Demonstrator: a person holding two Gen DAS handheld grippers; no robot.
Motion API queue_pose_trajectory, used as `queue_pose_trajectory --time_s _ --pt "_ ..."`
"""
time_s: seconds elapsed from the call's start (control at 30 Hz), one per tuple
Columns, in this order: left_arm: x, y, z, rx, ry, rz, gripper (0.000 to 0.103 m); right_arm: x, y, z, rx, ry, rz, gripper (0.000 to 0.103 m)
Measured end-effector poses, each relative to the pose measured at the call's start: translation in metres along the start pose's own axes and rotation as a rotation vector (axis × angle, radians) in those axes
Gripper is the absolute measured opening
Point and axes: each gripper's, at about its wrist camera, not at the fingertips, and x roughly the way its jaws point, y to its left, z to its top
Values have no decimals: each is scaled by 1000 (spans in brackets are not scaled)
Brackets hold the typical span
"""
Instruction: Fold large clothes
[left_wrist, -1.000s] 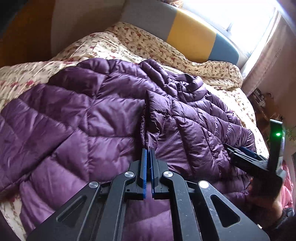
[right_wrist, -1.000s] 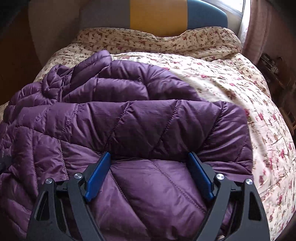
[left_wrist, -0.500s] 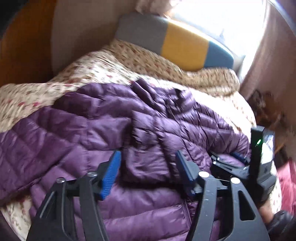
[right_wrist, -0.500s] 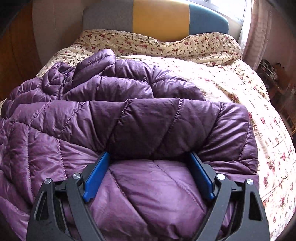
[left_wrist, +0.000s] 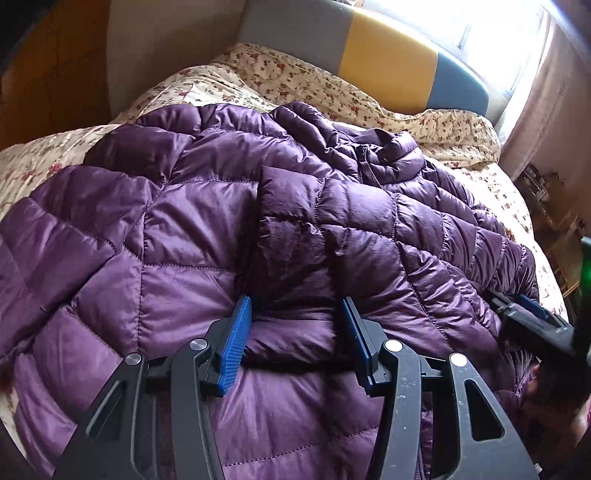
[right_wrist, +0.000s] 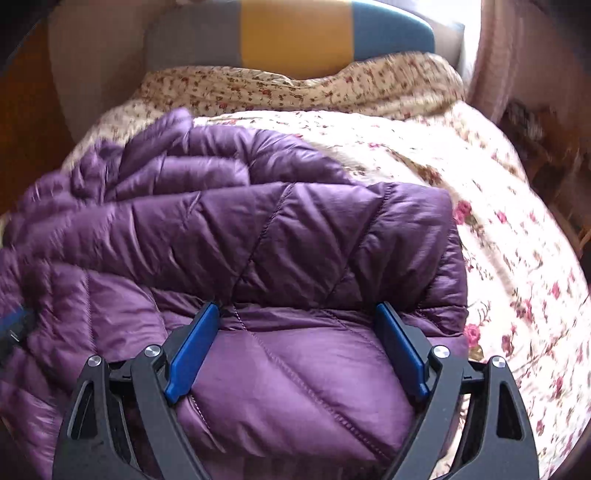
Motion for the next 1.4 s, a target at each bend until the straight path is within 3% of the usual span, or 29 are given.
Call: queue_pose_trajectory --time_s 0.13,0.2,0.33,0.57,0.73,0.97,1.1,1.2,1.27,1.33,1.4 --pt "-5 2 1 -21 -3 -8 51 9 7 -4 -30 -12 -27 88" --pt "-14 8 -1 -56 -1 -3 64 10 7 -4 -30 -14 -26 88" --pt "-40 23 -10 -93 -23 -3 64 11 8 -6 -38 -19 -39 88" --pt "-97 98 -39 -214 -72 47 64 9 11 -9 -46 -22 -52 89" --pt "-142 182 -74 -426 -83 80 64 9 10 -9 -42 -24 -47 89" --pt "-206 307 -133 -805 -153 208 64 9 10 -9 -41 -24 -45 89" --pt "-222 351 -149 -970 -206 225 64 9 10 -9 -42 -25 -46 89" --pt "-220 362 -151 -1030 -229 221 63 9 9 -10 -41 -25 -44 89" --pt "-218 369 -149 -1056 -242 237 55 9 9 -10 -42 -26 -44 89" --pt "-213 374 -143 -1040 -227 283 23 9 9 -10 -43 -25 -45 89" --pt "-210 381 -139 -1030 -218 284 14 9 9 -10 -42 -26 -44 89"
